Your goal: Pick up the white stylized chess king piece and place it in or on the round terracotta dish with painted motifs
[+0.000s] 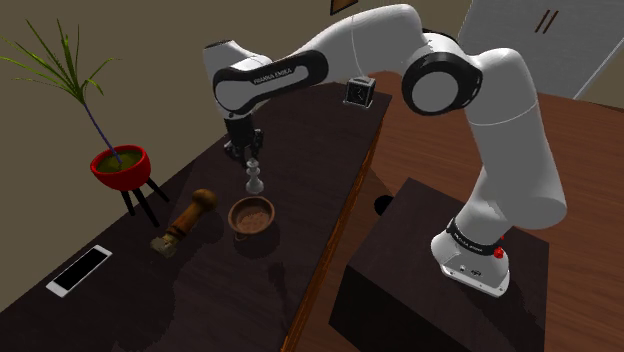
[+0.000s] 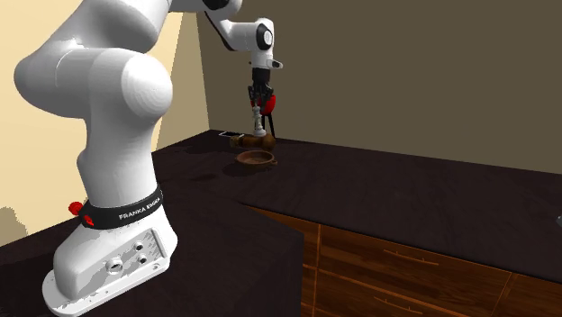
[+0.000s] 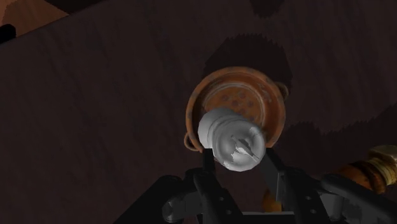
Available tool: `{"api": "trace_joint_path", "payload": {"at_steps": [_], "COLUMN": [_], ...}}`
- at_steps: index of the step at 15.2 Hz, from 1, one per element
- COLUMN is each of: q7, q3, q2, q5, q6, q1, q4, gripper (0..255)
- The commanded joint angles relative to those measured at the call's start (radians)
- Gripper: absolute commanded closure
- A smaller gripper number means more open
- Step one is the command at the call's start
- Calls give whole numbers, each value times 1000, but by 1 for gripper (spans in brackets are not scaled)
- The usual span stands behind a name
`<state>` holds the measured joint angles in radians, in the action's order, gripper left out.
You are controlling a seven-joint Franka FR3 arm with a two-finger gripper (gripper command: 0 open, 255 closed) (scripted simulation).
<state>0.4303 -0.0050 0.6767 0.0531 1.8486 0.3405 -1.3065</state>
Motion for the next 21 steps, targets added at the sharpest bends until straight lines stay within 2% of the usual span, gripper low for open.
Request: {"api": "trace_joint_path", "payload": {"at_steps": [1,2,21], "q7": [29,39,30], "q3": [6,8,9], "q2": [55,75,178], "q5": [-1,-2,1], "q6": [-47,-63,123], "q1": [21,28,29], "q4": [103,140,57], "gripper": [255,255,255]}}
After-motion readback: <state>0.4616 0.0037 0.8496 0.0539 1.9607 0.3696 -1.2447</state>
